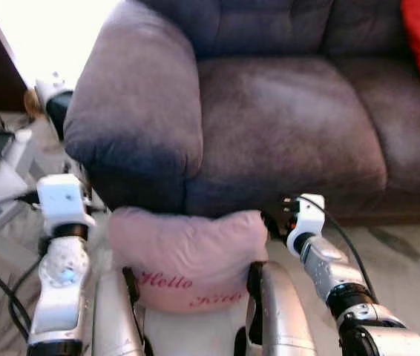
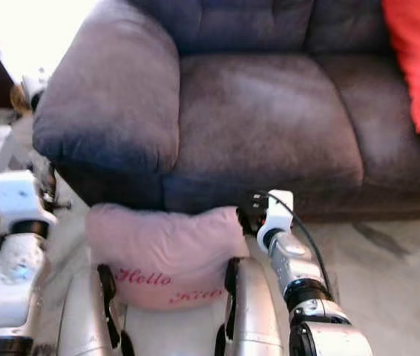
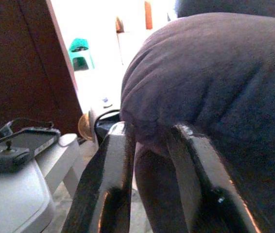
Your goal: Move the pillow to the sofa from floor
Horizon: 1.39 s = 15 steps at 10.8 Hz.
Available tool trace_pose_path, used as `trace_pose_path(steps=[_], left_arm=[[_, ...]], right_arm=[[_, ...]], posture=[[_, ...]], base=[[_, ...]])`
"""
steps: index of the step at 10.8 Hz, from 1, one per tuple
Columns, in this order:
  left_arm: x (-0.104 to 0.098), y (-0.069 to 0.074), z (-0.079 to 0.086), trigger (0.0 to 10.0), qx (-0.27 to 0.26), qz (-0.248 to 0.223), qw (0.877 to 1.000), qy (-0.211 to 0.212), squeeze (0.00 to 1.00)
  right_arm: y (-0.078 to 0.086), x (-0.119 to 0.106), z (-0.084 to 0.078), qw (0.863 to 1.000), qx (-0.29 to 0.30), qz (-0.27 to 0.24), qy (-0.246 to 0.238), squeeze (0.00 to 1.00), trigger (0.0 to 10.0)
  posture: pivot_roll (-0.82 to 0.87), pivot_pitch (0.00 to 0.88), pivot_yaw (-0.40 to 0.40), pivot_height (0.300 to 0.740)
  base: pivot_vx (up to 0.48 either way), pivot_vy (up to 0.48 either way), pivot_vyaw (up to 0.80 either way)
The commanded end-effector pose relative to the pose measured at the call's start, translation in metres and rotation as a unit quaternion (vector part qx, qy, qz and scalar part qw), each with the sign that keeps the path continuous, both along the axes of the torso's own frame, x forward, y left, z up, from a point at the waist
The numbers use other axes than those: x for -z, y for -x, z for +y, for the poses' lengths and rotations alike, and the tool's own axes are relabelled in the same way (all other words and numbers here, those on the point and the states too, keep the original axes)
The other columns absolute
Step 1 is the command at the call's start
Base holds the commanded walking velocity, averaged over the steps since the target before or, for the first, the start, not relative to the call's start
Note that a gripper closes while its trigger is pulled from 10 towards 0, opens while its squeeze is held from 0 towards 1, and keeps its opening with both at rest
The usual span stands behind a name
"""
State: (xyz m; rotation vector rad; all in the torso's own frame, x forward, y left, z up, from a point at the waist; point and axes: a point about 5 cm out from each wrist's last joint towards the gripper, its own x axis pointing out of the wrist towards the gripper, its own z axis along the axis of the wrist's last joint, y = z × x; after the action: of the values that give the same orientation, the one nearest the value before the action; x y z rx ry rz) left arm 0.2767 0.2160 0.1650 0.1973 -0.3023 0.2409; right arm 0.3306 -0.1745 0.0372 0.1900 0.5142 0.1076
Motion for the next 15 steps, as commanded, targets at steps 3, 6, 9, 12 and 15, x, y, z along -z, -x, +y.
trace_pose_path(steps=[3,6,9,12,15], left_arm=[[-0.023,0.017,0.009,10.0,-0.01,-0.013,0.999,-0.031,0.0],[-0.036,0.026,0.007,10.0,0.006,-0.013,0.999,-0.043,0.0],[-0.046,0.03,-0.003,10.0,0.03,-0.007,0.999,-0.031,0.0],[-0.064,0.028,-0.01,10.0,0.056,-0.012,0.998,-0.006,0.0],[-0.068,0.032,-0.01,10.0,0.06,-0.006,0.997,0.048,0.0]], right_arm=[[-0.003,-0.004,0.008,0.999,-0.029,-0.012,-0.012,0.0,10.0],[-0.008,-0.011,0.014,0.998,-0.034,-0.028,-0.041,0.0,10.0],[-0.021,-0.032,0.028,0.993,-0.061,-0.084,-0.058,0.0,10.0],[-0.025,-0.035,0.026,0.994,-0.05,-0.08,-0.048,0.0,10.0],[-0.027,-0.04,0.028,0.993,-0.061,-0.095,-0.029,0.0,10.0]], posture=[[0.11,0.275,-0.11,0.476],[0.14,0.297,-0.108,0.476],[0.15,0.312,-0.109,0.476],[0.16,0.346,-0.116,0.476],[0.16,0.381,-0.123,0.476]], base=[[0.0,0.0,0.0],[0.0,0.0,0.0],[0.0,0.0,0.0],[0.0,0.0,0.0],[0.0,0.0,0.0]])
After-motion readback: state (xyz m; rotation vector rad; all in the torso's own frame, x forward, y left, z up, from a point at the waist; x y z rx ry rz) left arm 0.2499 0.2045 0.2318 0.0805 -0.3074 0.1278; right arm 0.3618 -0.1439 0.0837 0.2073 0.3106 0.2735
